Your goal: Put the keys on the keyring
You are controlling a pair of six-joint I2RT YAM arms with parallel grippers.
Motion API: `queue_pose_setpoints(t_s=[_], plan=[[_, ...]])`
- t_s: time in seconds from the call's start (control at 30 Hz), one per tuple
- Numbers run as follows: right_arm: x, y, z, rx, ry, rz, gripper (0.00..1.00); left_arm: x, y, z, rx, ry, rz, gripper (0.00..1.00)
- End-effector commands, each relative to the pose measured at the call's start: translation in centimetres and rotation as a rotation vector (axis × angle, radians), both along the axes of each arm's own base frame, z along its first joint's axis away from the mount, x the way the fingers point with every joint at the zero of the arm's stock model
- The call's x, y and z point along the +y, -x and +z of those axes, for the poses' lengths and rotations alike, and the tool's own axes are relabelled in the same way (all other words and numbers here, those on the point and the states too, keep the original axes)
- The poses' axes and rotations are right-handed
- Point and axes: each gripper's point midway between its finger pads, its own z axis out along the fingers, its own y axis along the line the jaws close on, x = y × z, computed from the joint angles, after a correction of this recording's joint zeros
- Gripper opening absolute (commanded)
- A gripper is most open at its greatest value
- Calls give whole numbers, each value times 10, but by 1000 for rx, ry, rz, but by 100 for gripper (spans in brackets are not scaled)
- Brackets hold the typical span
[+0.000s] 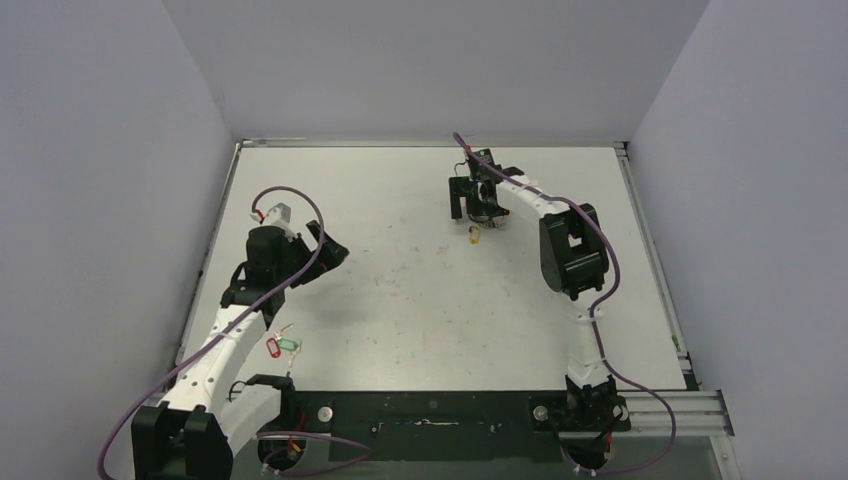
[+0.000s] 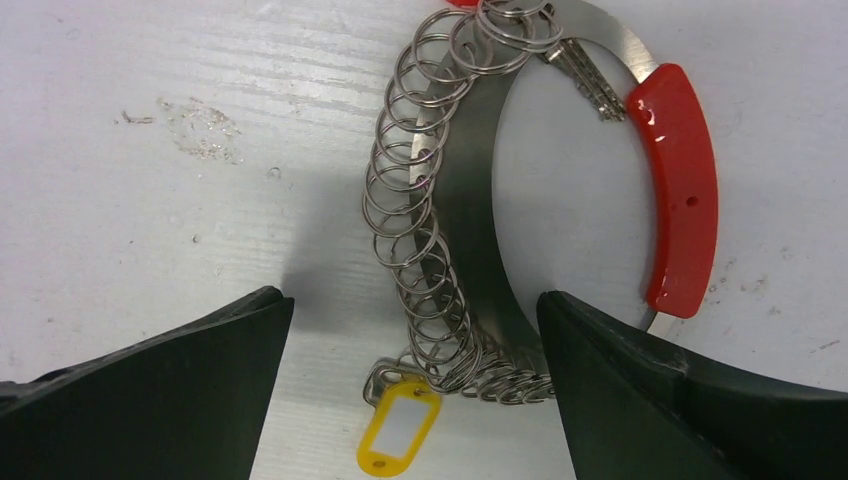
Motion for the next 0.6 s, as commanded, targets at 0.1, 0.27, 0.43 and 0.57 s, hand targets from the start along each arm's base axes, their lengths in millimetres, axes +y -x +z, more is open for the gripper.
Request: queue_pose_setpoints(t_s=[0.1,0.27,0.43,0.57], plan=[[12,29,-6,87,-90,44,100,5,-6,27,-77,-22,15,97],[35,74,1,126,-234,75,100,9,-3,20,-35,6,61,97],[64,142,9,196,-302,158,100,12,-3,12,-34,131,58,97],[92,209,13,257,-375,243,100,7,-1,6,-14,138,15,97]])
